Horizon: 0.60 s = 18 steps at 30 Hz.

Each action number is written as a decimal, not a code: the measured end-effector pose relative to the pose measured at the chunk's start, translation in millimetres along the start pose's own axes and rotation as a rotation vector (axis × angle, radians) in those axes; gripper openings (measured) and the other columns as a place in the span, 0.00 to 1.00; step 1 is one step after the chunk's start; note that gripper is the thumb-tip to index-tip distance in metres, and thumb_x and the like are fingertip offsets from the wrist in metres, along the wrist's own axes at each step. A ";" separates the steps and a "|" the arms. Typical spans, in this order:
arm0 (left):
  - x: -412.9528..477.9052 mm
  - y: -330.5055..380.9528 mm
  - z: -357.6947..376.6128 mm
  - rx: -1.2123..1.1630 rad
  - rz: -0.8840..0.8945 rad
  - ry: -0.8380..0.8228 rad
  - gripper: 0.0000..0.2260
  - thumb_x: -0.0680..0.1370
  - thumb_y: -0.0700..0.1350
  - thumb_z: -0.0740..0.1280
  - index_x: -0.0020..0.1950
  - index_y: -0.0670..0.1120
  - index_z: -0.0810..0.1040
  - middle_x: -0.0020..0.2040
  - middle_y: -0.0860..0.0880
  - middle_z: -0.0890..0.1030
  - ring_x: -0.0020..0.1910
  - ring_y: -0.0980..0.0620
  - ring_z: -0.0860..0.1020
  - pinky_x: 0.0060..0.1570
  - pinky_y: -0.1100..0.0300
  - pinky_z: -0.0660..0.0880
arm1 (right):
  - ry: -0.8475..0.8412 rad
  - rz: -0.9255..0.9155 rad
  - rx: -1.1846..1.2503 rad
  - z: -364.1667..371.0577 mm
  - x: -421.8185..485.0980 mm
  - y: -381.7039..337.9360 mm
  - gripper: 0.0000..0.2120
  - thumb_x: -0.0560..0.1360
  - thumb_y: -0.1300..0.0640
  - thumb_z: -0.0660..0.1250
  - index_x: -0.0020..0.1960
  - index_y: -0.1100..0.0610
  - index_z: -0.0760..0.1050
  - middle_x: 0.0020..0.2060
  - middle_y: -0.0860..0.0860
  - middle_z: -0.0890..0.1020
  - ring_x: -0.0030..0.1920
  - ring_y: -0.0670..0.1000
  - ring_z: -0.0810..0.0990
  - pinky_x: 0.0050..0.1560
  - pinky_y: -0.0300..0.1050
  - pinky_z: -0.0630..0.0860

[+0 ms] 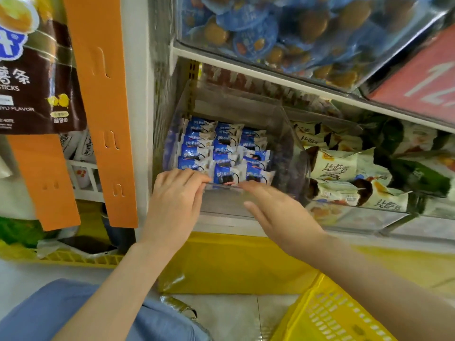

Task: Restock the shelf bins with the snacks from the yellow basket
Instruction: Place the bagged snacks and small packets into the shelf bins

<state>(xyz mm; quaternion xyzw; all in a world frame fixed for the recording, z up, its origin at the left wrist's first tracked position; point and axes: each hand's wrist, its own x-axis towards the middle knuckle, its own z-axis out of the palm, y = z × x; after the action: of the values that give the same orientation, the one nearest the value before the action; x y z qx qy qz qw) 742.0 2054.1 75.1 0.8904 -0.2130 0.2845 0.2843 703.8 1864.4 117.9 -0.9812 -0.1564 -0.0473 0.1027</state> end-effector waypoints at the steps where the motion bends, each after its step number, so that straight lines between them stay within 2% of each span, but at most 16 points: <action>1: -2.8 4.6 1.2 0.005 0.015 -0.001 0.08 0.74 0.37 0.67 0.52 0.42 0.79 0.48 0.45 0.81 0.49 0.45 0.78 0.52 0.54 0.68 | 0.008 -0.019 -0.048 0.5 -15.5 3.9 0.22 0.80 0.49 0.54 0.72 0.53 0.62 0.70 0.49 0.67 0.71 0.47 0.63 0.70 0.32 0.51; 2: -7.0 11.4 3.2 -0.007 0.033 -0.009 0.09 0.75 0.37 0.65 0.54 0.41 0.79 0.50 0.45 0.80 0.52 0.46 0.77 0.55 0.55 0.67 | 0.021 -0.021 -0.082 0.4 -31.5 9.0 0.22 0.80 0.50 0.55 0.73 0.55 0.62 0.72 0.49 0.65 0.73 0.47 0.60 0.71 0.32 0.46; 3: -12.4 18.5 5.1 -0.033 0.053 -0.023 0.10 0.76 0.38 0.63 0.55 0.41 0.78 0.52 0.45 0.80 0.54 0.48 0.75 0.57 0.58 0.65 | 0.050 -0.015 -0.114 1.6 -45.8 14.0 0.21 0.80 0.51 0.57 0.71 0.57 0.64 0.71 0.51 0.66 0.72 0.48 0.62 0.71 0.36 0.49; 4: -19.5 27.0 8.0 -0.067 0.079 -0.045 0.10 0.78 0.40 0.61 0.57 0.42 0.78 0.53 0.45 0.79 0.56 0.50 0.73 0.59 0.61 0.63 | 0.093 -0.001 -0.138 4.3 -60.8 19.8 0.19 0.80 0.53 0.58 0.69 0.58 0.68 0.68 0.53 0.70 0.70 0.50 0.67 0.71 0.42 0.56; 6: -37.7 46.9 18.9 -0.153 0.136 -0.126 0.12 0.78 0.44 0.57 0.57 0.43 0.77 0.53 0.47 0.78 0.54 0.52 0.71 0.58 0.62 0.63 | 0.160 0.054 -0.146 15.1 -94.9 35.1 0.18 0.79 0.52 0.56 0.63 0.59 0.74 0.59 0.54 0.78 0.60 0.54 0.78 0.61 0.49 0.74; 7: -48.1 57.2 26.9 -0.194 0.151 -0.178 0.13 0.78 0.45 0.56 0.56 0.44 0.77 0.52 0.48 0.78 0.52 0.53 0.72 0.56 0.61 0.65 | 0.174 0.098 -0.136 22.9 -113.1 44.2 0.20 0.80 0.50 0.52 0.61 0.59 0.76 0.55 0.54 0.80 0.55 0.55 0.79 0.56 0.50 0.77; 9: -70.0 76.6 49.2 -0.250 0.140 -0.294 0.14 0.78 0.47 0.55 0.54 0.45 0.77 0.49 0.49 0.78 0.50 0.52 0.73 0.52 0.59 0.65 | 0.165 0.202 -0.125 43.6 -153.0 64.3 0.26 0.81 0.47 0.46 0.59 0.59 0.77 0.50 0.53 0.81 0.50 0.57 0.80 0.53 0.49 0.74; 10: -81.3 86.2 62.7 -0.263 0.122 -0.359 0.14 0.78 0.48 0.55 0.53 0.45 0.78 0.49 0.49 0.78 0.50 0.51 0.74 0.51 0.58 0.64 | 0.148 0.270 -0.108 56.7 -174.5 73.8 0.26 0.81 0.46 0.46 0.58 0.59 0.78 0.48 0.53 0.81 0.49 0.57 0.80 0.52 0.47 0.71; 12: -103.2 103.8 91.7 -0.267 0.082 -0.529 0.15 0.79 0.50 0.54 0.56 0.46 0.77 0.52 0.50 0.78 0.53 0.49 0.75 0.52 0.59 0.62 | 0.113 0.435 -0.087 85.4 -219.6 93.0 0.15 0.79 0.53 0.58 0.56 0.59 0.78 0.47 0.54 0.81 0.47 0.58 0.81 0.51 0.47 0.72; 13: -113.4 111.0 107.0 -0.256 0.065 -0.617 0.15 0.80 0.51 0.54 0.59 0.47 0.75 0.56 0.50 0.77 0.56 0.50 0.73 0.54 0.59 0.60 | 0.073 0.515 -0.076 101.3 -242.3 103.4 0.11 0.76 0.57 0.65 0.57 0.59 0.78 0.48 0.55 0.81 0.48 0.59 0.81 0.51 0.48 0.74; 14: -123.6 116.4 122.9 -0.243 0.055 -0.697 0.15 0.81 0.51 0.53 0.63 0.48 0.72 0.59 0.51 0.74 0.59 0.51 0.71 0.56 0.60 0.60 | -0.010 0.602 -0.039 116.5 -264.1 113.5 0.13 0.75 0.59 0.67 0.59 0.58 0.76 0.52 0.55 0.79 0.52 0.59 0.79 0.53 0.48 0.74; 16: -140.2 124.2 150.7 -0.236 0.026 -0.825 0.17 0.82 0.52 0.51 0.68 0.49 0.66 0.64 0.52 0.70 0.63 0.53 0.67 0.60 0.59 0.60 | -0.213 0.788 0.070 146.8 -306.8 130.0 0.18 0.80 0.55 0.59 0.69 0.57 0.66 0.64 0.52 0.72 0.64 0.55 0.71 0.62 0.44 0.68; 18: -149.7 132.1 172.7 -0.248 -0.024 -0.924 0.18 0.82 0.52 0.51 0.70 0.48 0.64 0.66 0.50 0.70 0.64 0.51 0.67 0.62 0.56 0.63 | -0.357 0.965 0.212 175.0 -343.3 143.2 0.21 0.81 0.53 0.53 0.73 0.55 0.58 0.70 0.50 0.65 0.67 0.51 0.68 0.62 0.41 0.67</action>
<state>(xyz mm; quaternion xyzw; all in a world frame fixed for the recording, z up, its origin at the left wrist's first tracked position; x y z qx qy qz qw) 625.2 1879.5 -84.9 0.8855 -0.3392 -0.1718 0.2670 434.7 1667.1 -122.3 -0.9186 0.2945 0.1893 0.1831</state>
